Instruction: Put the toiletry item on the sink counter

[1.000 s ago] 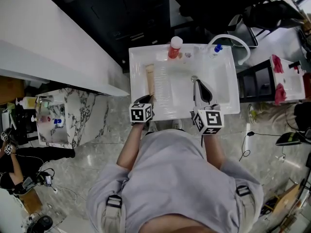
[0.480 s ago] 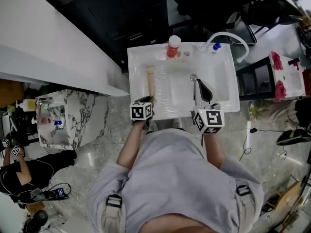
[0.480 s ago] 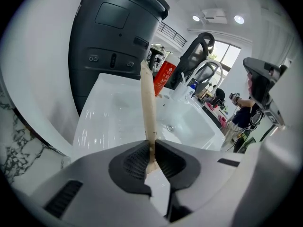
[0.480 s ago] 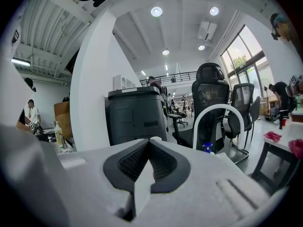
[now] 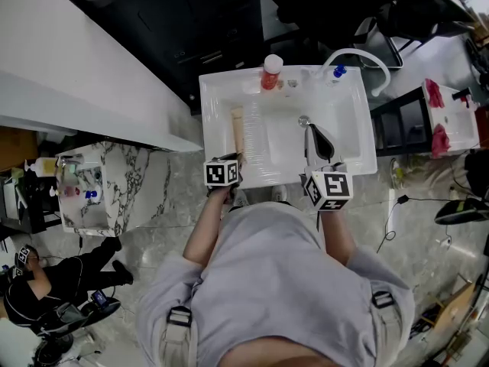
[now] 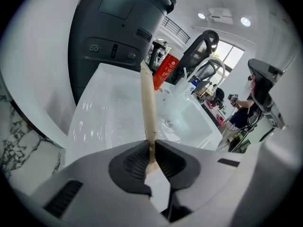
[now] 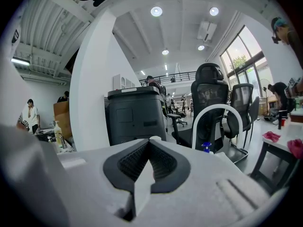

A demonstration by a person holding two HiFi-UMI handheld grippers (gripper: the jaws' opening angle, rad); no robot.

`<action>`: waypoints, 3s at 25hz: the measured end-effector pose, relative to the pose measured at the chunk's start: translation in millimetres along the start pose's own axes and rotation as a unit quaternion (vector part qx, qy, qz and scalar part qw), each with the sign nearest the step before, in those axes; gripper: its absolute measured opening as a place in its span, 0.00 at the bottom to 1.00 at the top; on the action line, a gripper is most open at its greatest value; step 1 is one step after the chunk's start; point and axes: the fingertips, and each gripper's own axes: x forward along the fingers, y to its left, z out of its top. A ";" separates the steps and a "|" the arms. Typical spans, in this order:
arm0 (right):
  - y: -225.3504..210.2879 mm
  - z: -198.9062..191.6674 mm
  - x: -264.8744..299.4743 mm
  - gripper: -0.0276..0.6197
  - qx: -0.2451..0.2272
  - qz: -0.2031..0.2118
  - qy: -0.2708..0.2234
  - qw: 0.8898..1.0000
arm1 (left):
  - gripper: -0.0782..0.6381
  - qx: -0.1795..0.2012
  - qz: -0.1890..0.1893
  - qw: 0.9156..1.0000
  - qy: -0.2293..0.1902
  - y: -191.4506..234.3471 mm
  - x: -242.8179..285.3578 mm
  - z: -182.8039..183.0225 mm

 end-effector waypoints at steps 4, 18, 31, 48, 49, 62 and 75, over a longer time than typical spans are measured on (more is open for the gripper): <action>3.2 0.7 0.0 0.05 -0.001 0.001 0.001 1.000 | 0.16 -0.002 -0.002 1.000 0.007 1.3 1.5 -2.6; 3.1 -0.7 -2.7 0.05 0.002 0.001 0.002 1.000 | 0.34 0.034 0.066 0.997 0.000 12.6 -8.9 0.6; 5.3 -1.0 0.3 0.05 0.002 0.006 0.002 1.000 | 0.33 0.032 0.077 0.995 -0.049 11.2 -30.6 23.0; 9.8 1.1 4.6 0.05 -0.001 0.018 0.002 1.000 | 0.13 0.053 0.114 0.977 -0.170 3.0 -75.6 76.3; 10.1 1.2 4.7 0.05 -0.002 0.018 0.001 1.000 | 0.13 0.054 0.115 0.976 -0.176 1.8 -78.7 79.3; 10.1 3.8 2.2 0.05 -0.005 0.019 -0.001 1.000 | 0.12 0.088 0.112 0.957 -0.252 -27.9 -124.1 118.9; 9.1 5.7 -0.9 0.05 -0.002 0.019 -0.007 1.000 | 0.12 0.117 0.102 0.936 -0.314 -58.7 -165.1 148.0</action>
